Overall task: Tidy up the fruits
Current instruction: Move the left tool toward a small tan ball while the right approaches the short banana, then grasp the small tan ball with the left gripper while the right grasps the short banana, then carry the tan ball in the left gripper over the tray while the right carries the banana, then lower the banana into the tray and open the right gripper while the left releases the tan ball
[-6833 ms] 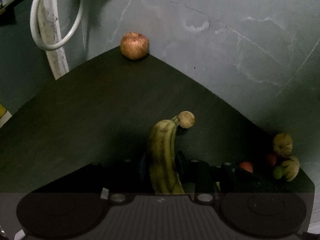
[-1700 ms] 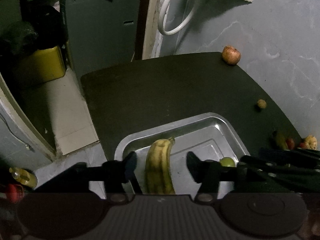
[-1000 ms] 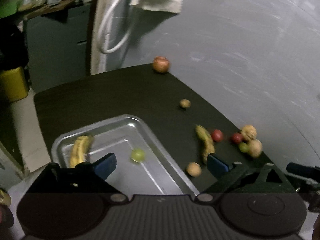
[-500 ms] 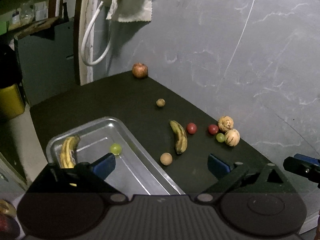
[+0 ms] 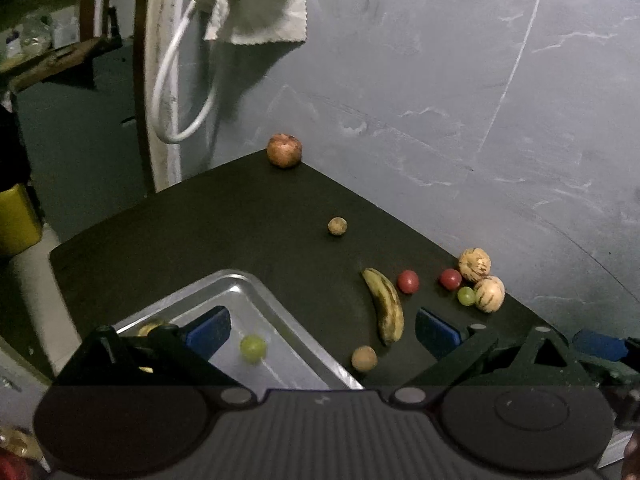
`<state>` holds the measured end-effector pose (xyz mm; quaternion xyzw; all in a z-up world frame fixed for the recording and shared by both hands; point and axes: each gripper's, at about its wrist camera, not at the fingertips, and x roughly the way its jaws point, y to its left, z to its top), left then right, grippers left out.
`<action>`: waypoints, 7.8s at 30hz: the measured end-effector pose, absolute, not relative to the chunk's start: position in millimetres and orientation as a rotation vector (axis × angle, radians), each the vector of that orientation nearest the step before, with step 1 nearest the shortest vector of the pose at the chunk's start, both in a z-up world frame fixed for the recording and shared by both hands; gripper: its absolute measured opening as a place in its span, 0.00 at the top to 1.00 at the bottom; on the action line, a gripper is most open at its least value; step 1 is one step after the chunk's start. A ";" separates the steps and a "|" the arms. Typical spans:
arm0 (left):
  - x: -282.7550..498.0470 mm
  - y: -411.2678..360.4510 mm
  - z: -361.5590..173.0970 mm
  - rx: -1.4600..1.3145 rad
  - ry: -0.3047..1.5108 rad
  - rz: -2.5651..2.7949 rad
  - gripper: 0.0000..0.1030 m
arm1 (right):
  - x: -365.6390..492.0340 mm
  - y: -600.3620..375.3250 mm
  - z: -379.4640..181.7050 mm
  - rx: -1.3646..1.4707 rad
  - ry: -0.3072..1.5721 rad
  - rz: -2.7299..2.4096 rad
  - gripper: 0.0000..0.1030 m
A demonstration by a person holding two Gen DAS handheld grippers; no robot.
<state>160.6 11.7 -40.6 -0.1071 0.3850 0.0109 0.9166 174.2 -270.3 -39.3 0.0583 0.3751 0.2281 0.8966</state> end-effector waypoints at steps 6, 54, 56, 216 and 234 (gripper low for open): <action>218.0 24.6 -59.8 -0.201 0.816 -0.052 0.02 | 205.9 -229.9 -56.7 0.086 0.810 0.419 0.08; 415.5 -2.2 -183.2 0.098 0.881 -0.388 0.54 | 314.4 -143.3 -160.0 0.014 1.007 0.272 0.53; 413.9 -3.5 -183.4 0.122 0.881 -0.384 0.60 | 313.6 -140.6 -160.2 -0.006 1.008 0.274 0.56; 83.8 54.6 -156.4 -0.299 0.951 0.153 0.69 | 223.6 -41.3 -146.1 -0.362 1.003 0.959 0.65; 76.6 50.6 -141.8 -0.290 0.921 0.164 0.35 | 218.3 -75.8 -97.8 -0.241 0.932 0.922 0.38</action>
